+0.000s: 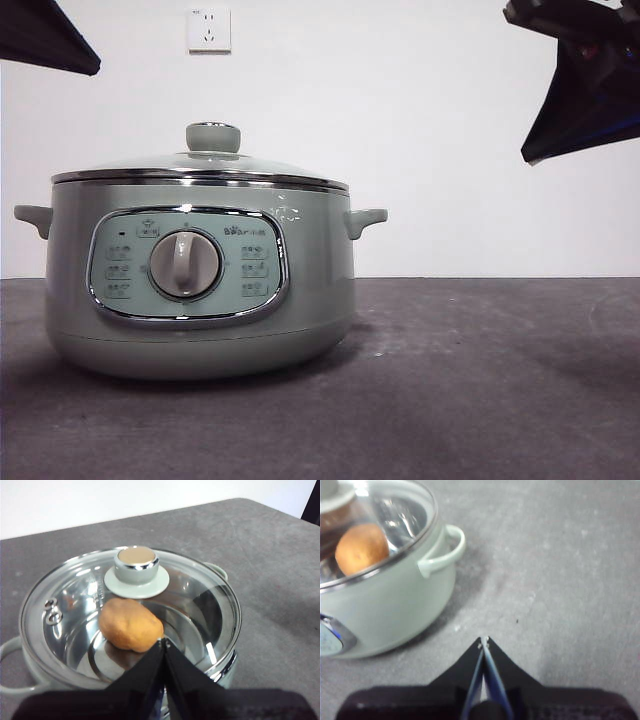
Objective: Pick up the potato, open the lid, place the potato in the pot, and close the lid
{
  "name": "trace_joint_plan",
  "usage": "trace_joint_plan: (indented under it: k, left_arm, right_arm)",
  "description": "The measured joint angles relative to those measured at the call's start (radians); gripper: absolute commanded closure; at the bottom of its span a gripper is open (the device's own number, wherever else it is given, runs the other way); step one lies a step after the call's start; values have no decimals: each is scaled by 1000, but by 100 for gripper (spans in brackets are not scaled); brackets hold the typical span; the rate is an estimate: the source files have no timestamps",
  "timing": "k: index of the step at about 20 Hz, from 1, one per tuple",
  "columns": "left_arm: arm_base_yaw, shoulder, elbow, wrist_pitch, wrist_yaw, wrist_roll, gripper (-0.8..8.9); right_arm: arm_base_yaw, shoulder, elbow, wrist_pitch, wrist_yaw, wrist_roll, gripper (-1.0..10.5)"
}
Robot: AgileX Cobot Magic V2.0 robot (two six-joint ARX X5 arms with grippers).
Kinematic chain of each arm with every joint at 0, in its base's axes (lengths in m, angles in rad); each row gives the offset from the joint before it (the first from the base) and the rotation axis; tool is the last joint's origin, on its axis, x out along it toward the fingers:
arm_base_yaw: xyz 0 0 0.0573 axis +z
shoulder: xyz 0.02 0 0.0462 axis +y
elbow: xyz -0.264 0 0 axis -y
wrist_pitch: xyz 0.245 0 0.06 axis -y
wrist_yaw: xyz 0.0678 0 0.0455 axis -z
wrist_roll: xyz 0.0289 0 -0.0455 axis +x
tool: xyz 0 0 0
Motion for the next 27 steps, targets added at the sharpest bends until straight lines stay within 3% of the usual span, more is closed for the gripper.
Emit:
trace_joint_plan:
  k: [9, 12, 16, 20, 23, 27]
  left_arm:
    - [0, 0, 0, -24, -2, -3, 817]
    - [21, -63, 0, -74, -34, 37, 816]
    - [140, -210, -23, -115, -37, 59, 816]
    - [320, -372, -183, -92, 8, 57, 816]
    - [449, -500, -333, 5, 74, 50, 816]
    - [556, -611, -480, 83, 85, 48, 816]
  right_arm:
    - [0, 0, 0, -3, 2, 8, 946]
    - [0, 0, 0, -3, 2, 8, 946]
    - [0, 0, 0, -3, 2, 8, 946]
    - [0, 0, 0, -3, 2, 8, 946]
    - [0, 0, 0, -3, 2, 8, 946]
    - [0, 0, 0, -3, 2, 8, 946]
